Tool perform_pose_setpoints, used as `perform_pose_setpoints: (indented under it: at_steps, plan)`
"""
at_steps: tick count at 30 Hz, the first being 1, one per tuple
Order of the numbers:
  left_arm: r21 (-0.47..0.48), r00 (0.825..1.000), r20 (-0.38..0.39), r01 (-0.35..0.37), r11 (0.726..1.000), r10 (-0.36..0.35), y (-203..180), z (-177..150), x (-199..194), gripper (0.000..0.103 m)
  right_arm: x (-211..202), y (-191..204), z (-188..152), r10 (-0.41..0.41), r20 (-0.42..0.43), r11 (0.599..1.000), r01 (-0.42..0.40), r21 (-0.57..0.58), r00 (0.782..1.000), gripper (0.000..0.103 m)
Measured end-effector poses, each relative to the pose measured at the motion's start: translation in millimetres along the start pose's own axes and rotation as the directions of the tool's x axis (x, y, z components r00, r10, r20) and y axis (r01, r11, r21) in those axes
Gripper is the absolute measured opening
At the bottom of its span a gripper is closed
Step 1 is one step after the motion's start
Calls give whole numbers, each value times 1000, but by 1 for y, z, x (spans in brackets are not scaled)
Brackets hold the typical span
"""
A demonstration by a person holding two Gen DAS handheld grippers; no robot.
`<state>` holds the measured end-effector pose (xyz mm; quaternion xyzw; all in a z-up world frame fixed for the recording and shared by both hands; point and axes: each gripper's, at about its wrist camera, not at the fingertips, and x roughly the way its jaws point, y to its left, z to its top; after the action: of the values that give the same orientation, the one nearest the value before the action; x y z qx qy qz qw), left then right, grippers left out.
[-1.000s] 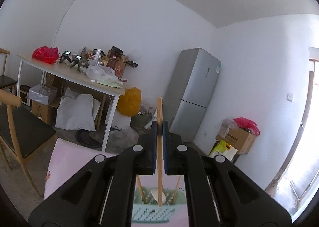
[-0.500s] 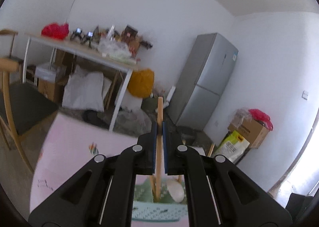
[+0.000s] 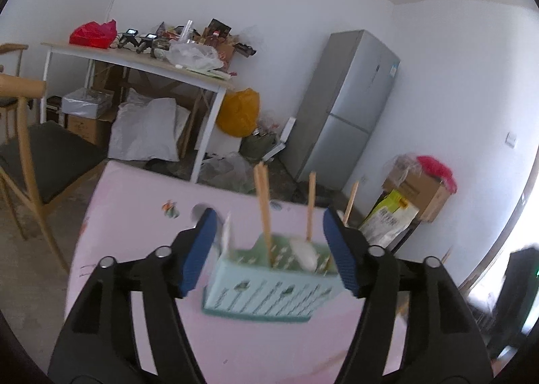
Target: Organize utensils
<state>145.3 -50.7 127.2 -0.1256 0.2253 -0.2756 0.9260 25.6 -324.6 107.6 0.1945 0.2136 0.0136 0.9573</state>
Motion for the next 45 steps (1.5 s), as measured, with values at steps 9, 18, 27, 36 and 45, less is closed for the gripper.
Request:
perform_pose_setpoints:
  at_steps: [9, 18, 27, 36, 45]
  plan:
    - [83, 985, -86, -140, 987, 147, 28, -39, -2, 68, -27, 25, 74, 72, 165, 992, -54, -111, 984, 7]
    - [242, 970, -175, -126, 962, 171, 40, -67, 30, 73, -16, 45, 116, 77, 218, 981, -36, -188, 973, 7]
    - [331, 967, -188, -104, 938, 174, 45, -74, 56, 75, 41, 43, 116, 11, 207, 969, 41, -245, 978, 7]
    - [312, 960, -227, -87, 946, 163, 53, -76, 76, 75, 110, 0, 79, 23, -11, 985, -24, -173, 1000, 13]
    - [273, 970, -239, 20, 962, 48, 53, -71, 90, 78, 98, -65, 40, 137, -38, 982, -131, 137, 990, 42]
